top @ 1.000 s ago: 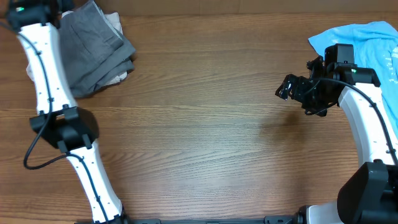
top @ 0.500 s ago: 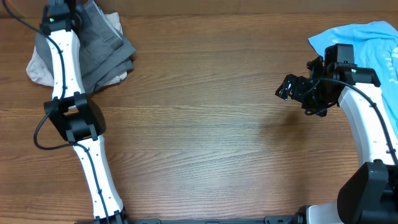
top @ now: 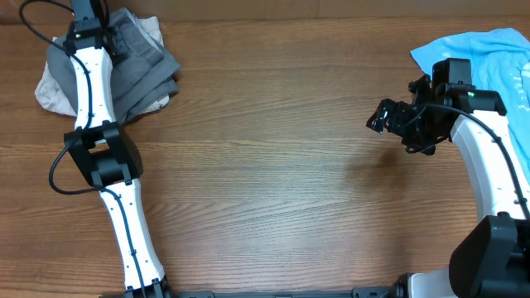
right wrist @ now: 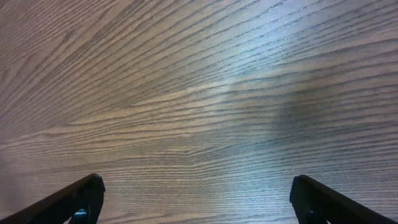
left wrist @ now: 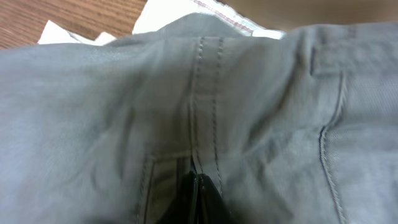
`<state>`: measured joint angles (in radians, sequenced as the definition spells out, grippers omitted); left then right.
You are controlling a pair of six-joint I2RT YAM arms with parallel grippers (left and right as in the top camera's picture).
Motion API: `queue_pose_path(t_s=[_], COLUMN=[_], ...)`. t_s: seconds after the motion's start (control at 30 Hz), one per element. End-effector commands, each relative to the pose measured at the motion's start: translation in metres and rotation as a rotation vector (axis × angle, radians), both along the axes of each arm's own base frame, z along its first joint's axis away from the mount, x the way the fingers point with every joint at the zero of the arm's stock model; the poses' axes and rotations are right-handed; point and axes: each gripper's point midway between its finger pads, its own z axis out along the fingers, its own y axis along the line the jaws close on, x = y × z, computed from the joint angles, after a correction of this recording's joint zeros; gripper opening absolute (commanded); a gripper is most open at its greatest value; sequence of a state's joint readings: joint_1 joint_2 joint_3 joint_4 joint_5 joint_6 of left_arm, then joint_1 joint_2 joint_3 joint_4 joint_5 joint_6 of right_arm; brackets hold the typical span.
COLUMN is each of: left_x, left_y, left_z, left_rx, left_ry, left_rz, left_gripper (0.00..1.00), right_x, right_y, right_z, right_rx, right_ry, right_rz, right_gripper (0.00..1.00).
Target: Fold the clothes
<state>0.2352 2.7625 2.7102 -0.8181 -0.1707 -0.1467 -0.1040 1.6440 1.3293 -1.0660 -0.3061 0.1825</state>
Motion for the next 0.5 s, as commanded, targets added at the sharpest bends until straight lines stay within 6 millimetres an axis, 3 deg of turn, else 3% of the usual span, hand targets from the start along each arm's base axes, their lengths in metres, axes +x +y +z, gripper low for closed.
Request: queue_pose_path(t_s=[0.0, 0.07, 0.13, 0.27, 0.47], left_x=[0.004, 0.004, 0.004, -0.001, -0.003], left_y=[-0.013, -0.018, -0.030, -0.042, -0.020], left_z=[0.093, 0.114, 0.119, 0.102, 0.076], left_rx=[0.047, 0.028, -0.018, -0.082, -0.005], left_ry=[-0.139, -0.180, -0.191, -0.138, -0.087], left_rz=[-0.022, -0.019, -0.066, -0.106, -0.024], left_gripper=[0.04, 0.04, 0.04, 0.04, 0.04], right_x=[0.001, 0.001, 0.001, 0.001, 0.001], right_y=[-0.002, -0.002, -0.002, -0.002, -0.002], right_z=[0.002, 0.002, 0.002, 0.002, 0.002], right_rx=[-0.003, -0.003, -0.003, -0.003, -0.003], right_ry=[-0.008, -0.008, -0.008, -0.008, -0.008], right_rz=[-0.004, -0.003, -0.003, -0.003, -0.003], right_gripper=[1.00, 1.00, 1.00, 1.00, 1.00])
